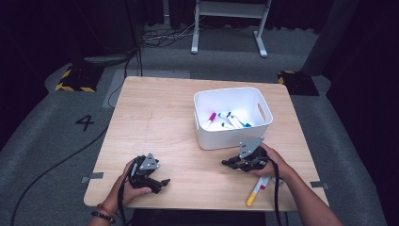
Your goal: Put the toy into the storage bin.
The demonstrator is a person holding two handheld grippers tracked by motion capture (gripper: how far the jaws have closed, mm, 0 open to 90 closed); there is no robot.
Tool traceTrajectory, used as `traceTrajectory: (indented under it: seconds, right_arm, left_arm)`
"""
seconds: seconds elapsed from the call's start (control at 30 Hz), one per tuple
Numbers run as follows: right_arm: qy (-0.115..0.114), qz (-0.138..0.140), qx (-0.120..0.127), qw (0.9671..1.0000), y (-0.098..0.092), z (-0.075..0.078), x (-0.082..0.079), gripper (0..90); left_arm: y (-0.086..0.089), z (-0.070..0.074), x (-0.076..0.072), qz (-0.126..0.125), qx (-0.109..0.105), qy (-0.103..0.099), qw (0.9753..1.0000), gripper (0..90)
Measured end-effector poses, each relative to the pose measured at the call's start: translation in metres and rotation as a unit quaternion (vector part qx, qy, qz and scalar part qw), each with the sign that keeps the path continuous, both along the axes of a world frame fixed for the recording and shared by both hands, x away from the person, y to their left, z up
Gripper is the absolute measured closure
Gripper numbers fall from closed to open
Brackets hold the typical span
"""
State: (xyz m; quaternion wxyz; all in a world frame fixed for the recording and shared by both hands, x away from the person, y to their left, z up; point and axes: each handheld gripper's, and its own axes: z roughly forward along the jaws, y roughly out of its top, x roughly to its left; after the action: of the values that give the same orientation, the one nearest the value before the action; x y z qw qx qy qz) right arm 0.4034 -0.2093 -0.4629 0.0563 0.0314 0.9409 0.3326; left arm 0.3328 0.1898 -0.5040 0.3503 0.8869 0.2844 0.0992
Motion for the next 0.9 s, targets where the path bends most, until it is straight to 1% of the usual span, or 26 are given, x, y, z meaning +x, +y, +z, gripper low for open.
traceTrajectory:
  seconds: [0.07, 0.2, 0.23, 0.27, 0.3, 0.37, 0.43, 0.47, 0.5, 0.53, 0.6, 0.67, 0.73, 0.8, 0.87, 0.9]
  right_arm:
    - [-0.007, -0.010, 0.011, 0.9999, -0.008, 0.009, 0.000, 74.2]
    - [-0.017, -0.022, 0.033, 0.9991, -0.022, 0.022, 0.000, 74.2]
    - [-0.016, -0.030, 0.041, 0.9986, -0.025, 0.026, 0.000, 74.2]
    - [-0.023, -0.033, 0.047, 0.9981, -0.030, 0.031, 0.000, 74.3]
    - [-0.025, -0.037, 0.051, 0.9977, -0.033, 0.034, 0.000, 74.3]
    - [-0.029, -0.044, 0.069, 0.9962, -0.039, 0.043, 0.000, 74.3]
    - [-0.038, -0.053, 0.073, 0.9952, -0.043, 0.051, 0.000, 74.3]
    - [-0.041, -0.054, 0.080, 0.9944, -0.046, 0.056, 0.000, 74.3]
    - [-0.041, -0.054, 0.080, 0.9944, -0.046, 0.056, 0.000, 74.3]
    - [-0.057, -0.062, 0.080, 0.9932, -0.049, 0.067, 0.000, 74.3]
    - [-0.061, -0.061, 0.083, 0.9928, -0.052, 0.076, 0.001, 74.3]
    - [-0.073, -0.069, 0.083, 0.9915, -0.055, 0.086, 0.002, 74.3]
    - [-0.078, -0.073, 0.097, 0.9896, -0.060, 0.097, 0.003, 74.3]
    - [-0.089, -0.079, 0.102, 0.9877, -0.063, 0.107, 0.003, 74.3]
    - [-0.103, -0.082, 0.096, 0.9867, -0.064, 0.119, 0.005, 74.3]
    - [-0.106, -0.084, 0.094, 0.9863, -0.063, 0.123, 0.006, 74.3]
  left_arm:
    - [0.000, 0.000, 0.000, 0.000, 0.000, 0.000, 1.0000, 13.2]
    - [0.000, 0.000, 0.000, 0.000, 0.000, 0.000, 1.0000, 13.2]
    - [0.000, 0.000, 0.000, 0.000, 0.000, 0.000, 1.0000, 13.2]
    - [0.000, 0.000, 0.000, -0.001, -0.001, 0.000, 1.0000, 13.2]
    - [0.000, 0.000, 0.000, -0.001, -0.001, 0.000, 1.0000, 13.2]
    - [0.000, 0.000, 0.000, 0.000, 0.000, 0.000, 1.0000, 13.2]
    - [0.000, 0.000, 0.000, 0.000, 0.000, 0.000, 1.0000, 13.2]
    - [0.000, 0.000, 0.000, 0.000, 0.000, 0.000, 1.0000, 13.2]
    - [0.000, 0.000, 0.000, 0.000, 0.000, 0.000, 1.0000, 13.2]
    - [0.000, 0.000, 0.000, 0.000, -0.001, 0.001, 1.0000, 13.2]
    - [0.000, 0.000, 0.000, -0.001, -0.001, 0.001, 1.0000, 13.2]
    - [0.000, 0.000, 0.000, -0.001, -0.001, 0.001, 1.0000, 13.2]
    - [0.000, 0.000, 0.000, -0.001, -0.001, 0.001, 1.0000, 13.2]
    - [0.000, 0.000, 0.000, -0.001, -0.001, 0.001, 1.0000, 13.2]
    - [0.000, 0.000, 0.000, -0.001, -0.001, 0.001, 1.0000, 13.3]
    - [0.000, 0.000, 0.000, -0.001, -0.001, 0.001, 1.0000, 13.2]
